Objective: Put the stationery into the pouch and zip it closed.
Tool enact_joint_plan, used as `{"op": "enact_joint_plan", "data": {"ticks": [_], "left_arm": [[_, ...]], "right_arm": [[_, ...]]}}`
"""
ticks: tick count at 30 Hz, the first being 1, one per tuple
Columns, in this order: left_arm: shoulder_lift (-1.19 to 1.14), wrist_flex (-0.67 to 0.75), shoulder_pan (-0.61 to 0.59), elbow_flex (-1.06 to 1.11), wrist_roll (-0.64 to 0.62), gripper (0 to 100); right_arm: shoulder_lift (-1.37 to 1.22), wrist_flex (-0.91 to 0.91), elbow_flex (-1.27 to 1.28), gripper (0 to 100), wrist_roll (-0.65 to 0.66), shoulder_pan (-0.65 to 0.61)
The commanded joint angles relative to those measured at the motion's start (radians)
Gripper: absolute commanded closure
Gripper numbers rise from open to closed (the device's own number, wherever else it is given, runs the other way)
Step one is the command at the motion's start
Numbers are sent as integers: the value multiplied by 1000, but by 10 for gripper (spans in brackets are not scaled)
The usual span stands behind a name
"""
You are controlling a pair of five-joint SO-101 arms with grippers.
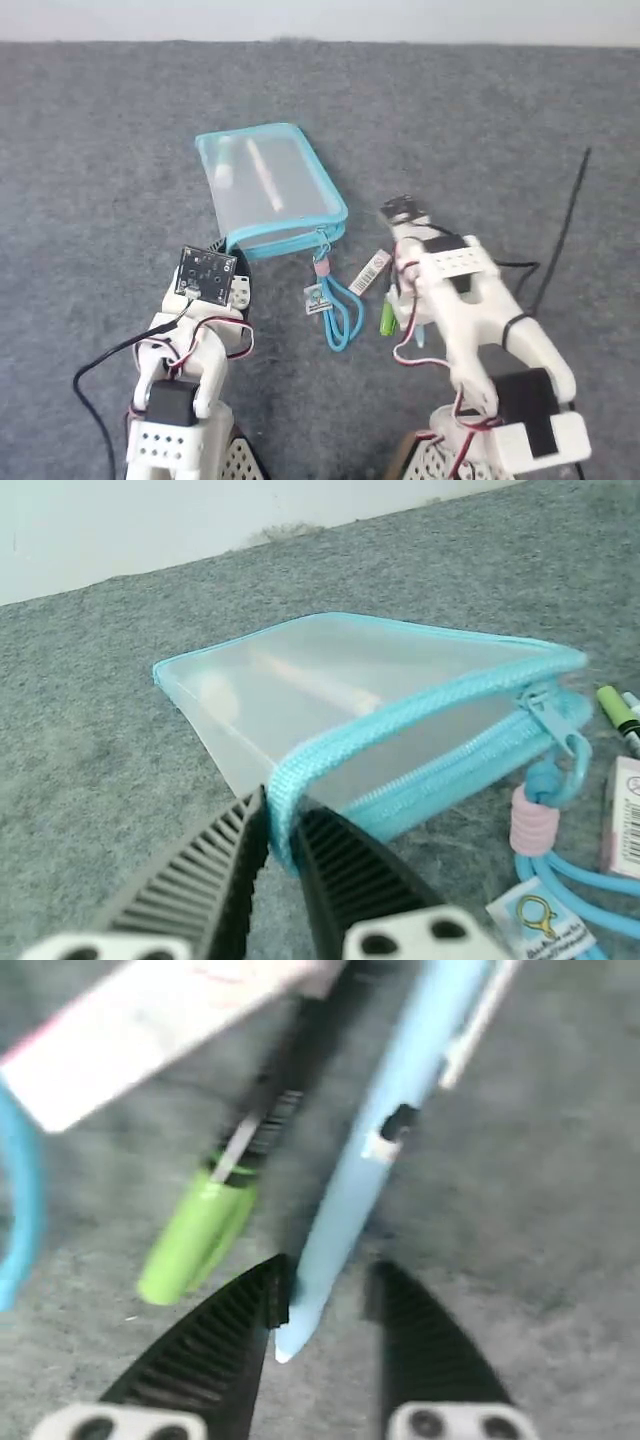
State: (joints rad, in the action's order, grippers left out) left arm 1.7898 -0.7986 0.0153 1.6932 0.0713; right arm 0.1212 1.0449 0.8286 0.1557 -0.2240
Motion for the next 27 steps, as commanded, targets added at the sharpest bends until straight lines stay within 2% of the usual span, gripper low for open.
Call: {"op": "enact_joint_plan", "data": {"ticks": [1,7,14,17,21,24,27], "left_arm": [[9,-3,2,-7,8,988],[9,-3,2,-7,8,988],[9,-3,2,-7,8,988],[9,-3,2,-7,8,988],[9,-3,3,-7,8,988],[9,-3,2,-7,8,988],[9,-3,2,-7,8,988]], "right_arm": [[67,22,12,987,3,70],[271,202,-86,991,54,151],[532,447,-275,991,133,120],[596,559,-333,991,224,18],[608,690,-377,991,288,-219],[584,717,-370,991,278,-400],[535,714,-376,991,216,-483]]}}
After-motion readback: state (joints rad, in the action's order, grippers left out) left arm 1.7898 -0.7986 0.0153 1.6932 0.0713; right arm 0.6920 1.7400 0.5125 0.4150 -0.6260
